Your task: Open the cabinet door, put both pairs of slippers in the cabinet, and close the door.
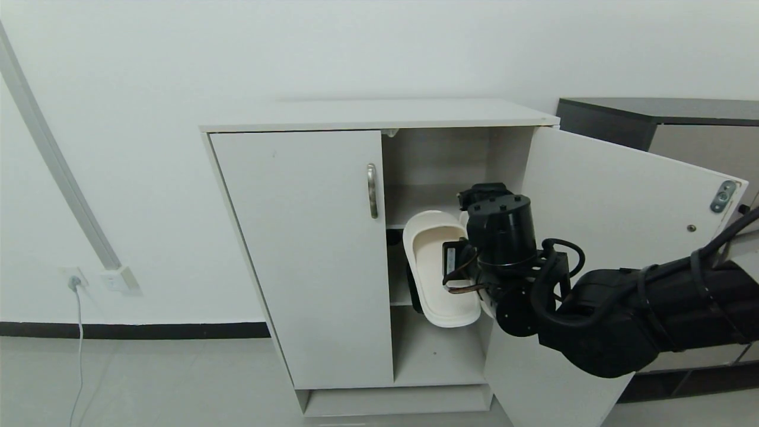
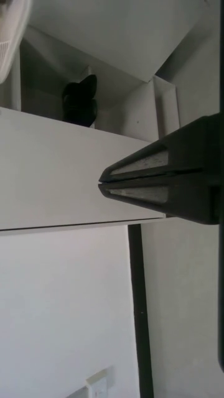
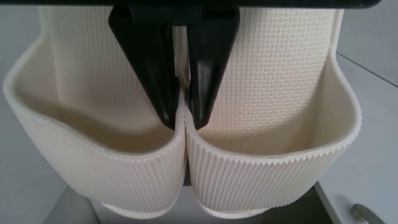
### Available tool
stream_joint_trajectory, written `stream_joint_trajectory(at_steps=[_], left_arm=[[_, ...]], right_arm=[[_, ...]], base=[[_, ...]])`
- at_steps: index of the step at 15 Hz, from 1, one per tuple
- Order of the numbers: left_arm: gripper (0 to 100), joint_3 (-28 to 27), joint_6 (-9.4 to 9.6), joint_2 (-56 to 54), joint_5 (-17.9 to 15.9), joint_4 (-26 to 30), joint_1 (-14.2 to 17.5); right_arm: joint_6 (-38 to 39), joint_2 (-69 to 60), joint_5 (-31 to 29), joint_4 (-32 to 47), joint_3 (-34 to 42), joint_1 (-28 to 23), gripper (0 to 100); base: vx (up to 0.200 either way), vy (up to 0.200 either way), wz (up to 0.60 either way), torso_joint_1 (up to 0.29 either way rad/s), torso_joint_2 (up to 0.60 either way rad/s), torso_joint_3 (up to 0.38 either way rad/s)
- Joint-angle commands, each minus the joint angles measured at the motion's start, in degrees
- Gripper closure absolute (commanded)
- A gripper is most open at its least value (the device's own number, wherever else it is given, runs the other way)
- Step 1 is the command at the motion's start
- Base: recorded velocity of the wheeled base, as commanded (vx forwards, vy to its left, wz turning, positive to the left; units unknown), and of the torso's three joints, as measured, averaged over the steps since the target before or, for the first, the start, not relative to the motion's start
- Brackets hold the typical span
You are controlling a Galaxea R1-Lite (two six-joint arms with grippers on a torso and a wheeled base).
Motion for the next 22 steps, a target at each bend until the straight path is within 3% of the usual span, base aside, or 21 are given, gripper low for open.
stream_joint_trajectory(at_steps=[1, 6, 10, 15, 22], left_arm=[[100, 0.0, 0.0, 0.1, 0.0, 0.0, 0.0], [100, 0.0, 0.0, 0.1, 0.0, 0.0, 0.0], [100, 0.0, 0.0, 0.1, 0.0, 0.0, 0.0], [100, 0.0, -0.26, 0.1, 0.1, 0.0, 0.0], [100, 0.0, -0.18, 0.1, 0.1, 0.0, 0.0]], right_arm=[[0.0, 0.5, 0.0, -0.1, -0.1, 0.0, 100], [0.3, 1.0, -0.1, -0.4, 0.1, 0.0, 100], [0.0, 2.5, 0.2, -0.9, -0.8, 0.0, 100], [-0.5, 8.0, 0.9, 0.3, -8.7, -3.0, 100], [-0.5, 8.1, 0.8, 0.3, -8.4, -2.9, 100]], base=[[0.2, 0.0, 0.0, -0.002, 0.01, 0.007], [0.2, 0.0, 0.0, 0.0, 0.0, 0.0], [0.0, 0.0, 0.0, 0.0, 0.0, 0.0], [0.0, 0.0, 0.0, 0.0, 0.0, 0.0], [0.086, 0.0, 0.0, 0.001, 0.0, 0.002]])
